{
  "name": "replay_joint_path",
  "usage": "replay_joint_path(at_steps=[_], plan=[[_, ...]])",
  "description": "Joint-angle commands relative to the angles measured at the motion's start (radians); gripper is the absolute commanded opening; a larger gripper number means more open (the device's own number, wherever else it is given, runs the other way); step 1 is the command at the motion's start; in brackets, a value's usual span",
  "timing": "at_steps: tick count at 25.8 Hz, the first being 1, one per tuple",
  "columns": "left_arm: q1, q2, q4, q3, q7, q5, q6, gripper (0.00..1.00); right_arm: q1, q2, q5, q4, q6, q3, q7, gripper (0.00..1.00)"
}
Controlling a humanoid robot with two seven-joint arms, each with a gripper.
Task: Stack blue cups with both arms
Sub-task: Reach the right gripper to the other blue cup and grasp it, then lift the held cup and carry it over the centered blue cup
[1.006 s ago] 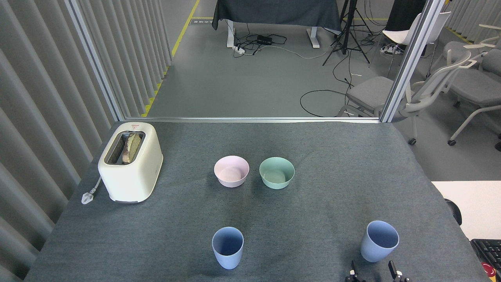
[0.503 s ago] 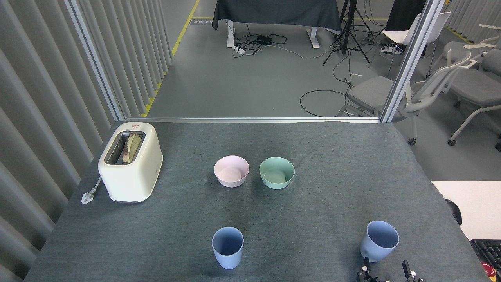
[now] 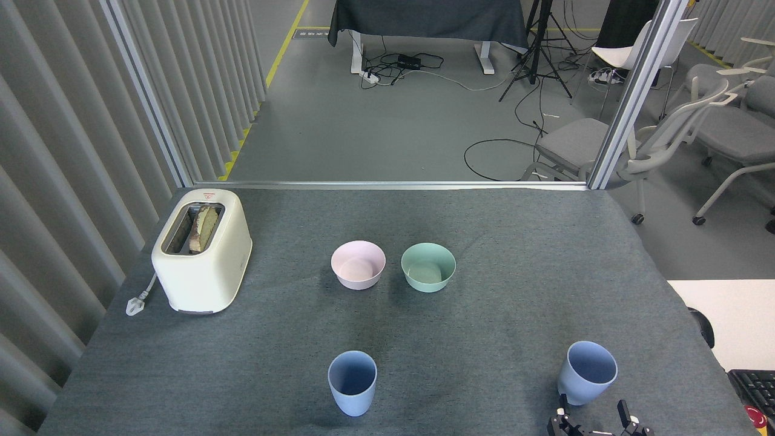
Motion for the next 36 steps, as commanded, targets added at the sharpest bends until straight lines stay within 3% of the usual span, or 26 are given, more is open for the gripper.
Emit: replay_joint_path(at_steps=[1,23,26,28,30,36], plan=[[0.000,0.000,0.000,0.000,0.000,0.000,0.001,1.00,-0.016,0.003,-0.002,0.001,0.000,0.003,0.003,1.00],[0.000,0.000,0.002,-0.001,0.001,0.000,0.001,1.00,-0.129,-0.004,-0.004,0.111,0.000,0.003,0.004,1.00],[0.000,0.000,0.003,-0.001,0.000,0.000,0.002,1.00,-0.135,-0.003,-0.002,0.113,0.000,0.005,0.004,0.90],[0.000,0.000,0.003,-0.001,0.001,0.000,0.002,1.00,-0.134,-0.001,0.009,0.113,0.002,0.008,0.003,0.75],[0.000,0.000,0.003,0.000,0.000,0.000,0.004,1.00,-0.134,-0.003,0.010,0.111,0.007,0.018,0.001,0.67],[-0.002,-0.002,0.003,-0.001,0.001,0.002,0.008,1.00,-0.143,0.000,0.010,0.033,0.007,0.031,0.037,0.62]])
